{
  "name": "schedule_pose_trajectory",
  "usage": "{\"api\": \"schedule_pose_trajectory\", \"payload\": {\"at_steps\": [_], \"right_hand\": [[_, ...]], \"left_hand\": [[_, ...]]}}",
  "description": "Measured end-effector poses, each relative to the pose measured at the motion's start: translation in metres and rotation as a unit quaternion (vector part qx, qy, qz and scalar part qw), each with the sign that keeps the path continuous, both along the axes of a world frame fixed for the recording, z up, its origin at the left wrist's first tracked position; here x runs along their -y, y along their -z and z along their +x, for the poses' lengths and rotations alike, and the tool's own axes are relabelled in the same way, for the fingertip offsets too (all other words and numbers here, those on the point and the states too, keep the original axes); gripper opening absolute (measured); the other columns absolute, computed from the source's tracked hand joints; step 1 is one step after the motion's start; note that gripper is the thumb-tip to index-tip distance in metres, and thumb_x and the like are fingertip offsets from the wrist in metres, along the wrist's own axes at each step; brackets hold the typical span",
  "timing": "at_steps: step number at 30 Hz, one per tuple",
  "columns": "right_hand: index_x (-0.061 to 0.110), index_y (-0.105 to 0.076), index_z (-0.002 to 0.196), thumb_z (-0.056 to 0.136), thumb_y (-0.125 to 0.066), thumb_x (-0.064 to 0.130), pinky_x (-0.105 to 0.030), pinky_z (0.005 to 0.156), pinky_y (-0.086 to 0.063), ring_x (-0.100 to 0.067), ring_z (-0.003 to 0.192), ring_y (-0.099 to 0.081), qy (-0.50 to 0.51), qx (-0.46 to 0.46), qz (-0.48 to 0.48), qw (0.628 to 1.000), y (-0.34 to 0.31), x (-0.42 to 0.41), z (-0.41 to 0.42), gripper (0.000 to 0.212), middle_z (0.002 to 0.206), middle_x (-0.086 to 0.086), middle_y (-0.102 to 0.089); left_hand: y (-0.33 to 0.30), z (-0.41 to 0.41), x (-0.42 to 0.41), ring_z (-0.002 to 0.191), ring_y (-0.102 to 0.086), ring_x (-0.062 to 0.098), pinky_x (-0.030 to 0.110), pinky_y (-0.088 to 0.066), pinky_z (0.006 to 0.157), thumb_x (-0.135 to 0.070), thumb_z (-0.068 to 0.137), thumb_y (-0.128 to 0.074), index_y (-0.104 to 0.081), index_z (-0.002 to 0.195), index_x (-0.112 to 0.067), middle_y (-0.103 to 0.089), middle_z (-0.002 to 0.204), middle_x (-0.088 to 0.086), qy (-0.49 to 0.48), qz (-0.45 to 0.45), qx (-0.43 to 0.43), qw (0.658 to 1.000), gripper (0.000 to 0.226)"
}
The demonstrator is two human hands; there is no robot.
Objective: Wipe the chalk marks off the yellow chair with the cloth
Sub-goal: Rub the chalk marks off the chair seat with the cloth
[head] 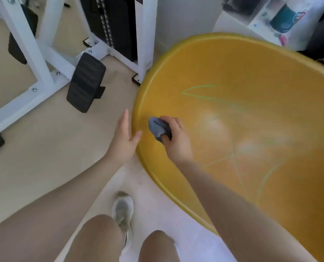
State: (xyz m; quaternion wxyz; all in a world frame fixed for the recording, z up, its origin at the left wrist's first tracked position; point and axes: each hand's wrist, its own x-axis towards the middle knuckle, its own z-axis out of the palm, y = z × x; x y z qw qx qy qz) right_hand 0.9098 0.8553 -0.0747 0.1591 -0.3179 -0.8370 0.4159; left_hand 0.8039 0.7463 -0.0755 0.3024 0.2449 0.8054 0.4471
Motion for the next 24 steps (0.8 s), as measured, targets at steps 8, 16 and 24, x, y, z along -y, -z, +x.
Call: {"api": "schedule_pose_trajectory", "payload": {"at_steps": [8, 16, 24], "right_hand": [[0.000, -0.062, 0.108, 0.070, -0.049, -0.011, -0.033, 0.079, -0.047, -0.029, 0.096, -0.057, 0.023, -0.202, 0.147, 0.968, 0.069, -0.052, -0.074, 0.042, 0.106, -0.017, -0.057], [0.012, -0.064, 0.111, 0.076, -0.048, 0.005, -0.033, 0.085, -0.044, -0.027, 0.095, -0.053, -0.167, -0.168, 0.164, 0.958, 0.136, -0.004, 0.020, 0.039, 0.107, -0.009, -0.054], [0.014, -0.067, 0.104, 0.074, -0.050, 0.005, -0.019, 0.079, -0.031, -0.034, 0.085, -0.054, -0.108, -0.170, 0.206, 0.958, 0.135, -0.002, 0.001, 0.036, 0.096, -0.020, -0.059]], "left_hand": [[0.083, 0.007, 0.009, 0.131, -0.036, 0.003, 0.035, -0.031, 0.112, -0.023, 0.099, -0.039, -0.008, 0.127, -0.065, -0.027, 0.144, -0.022, 0.004, 0.170, 0.033, 0.985, 0.059], [0.087, 0.014, 0.008, 0.133, -0.035, 0.001, 0.037, -0.030, 0.113, -0.020, 0.102, -0.033, -0.017, 0.126, -0.061, -0.026, 0.149, -0.016, -0.013, 0.220, 0.038, 0.975, 0.051], [0.087, 0.024, 0.005, 0.134, -0.031, 0.005, 0.037, -0.029, 0.114, -0.023, 0.102, -0.029, -0.006, 0.136, -0.051, -0.025, 0.147, -0.017, -0.030, 0.183, -0.004, 0.983, 0.049]]}}
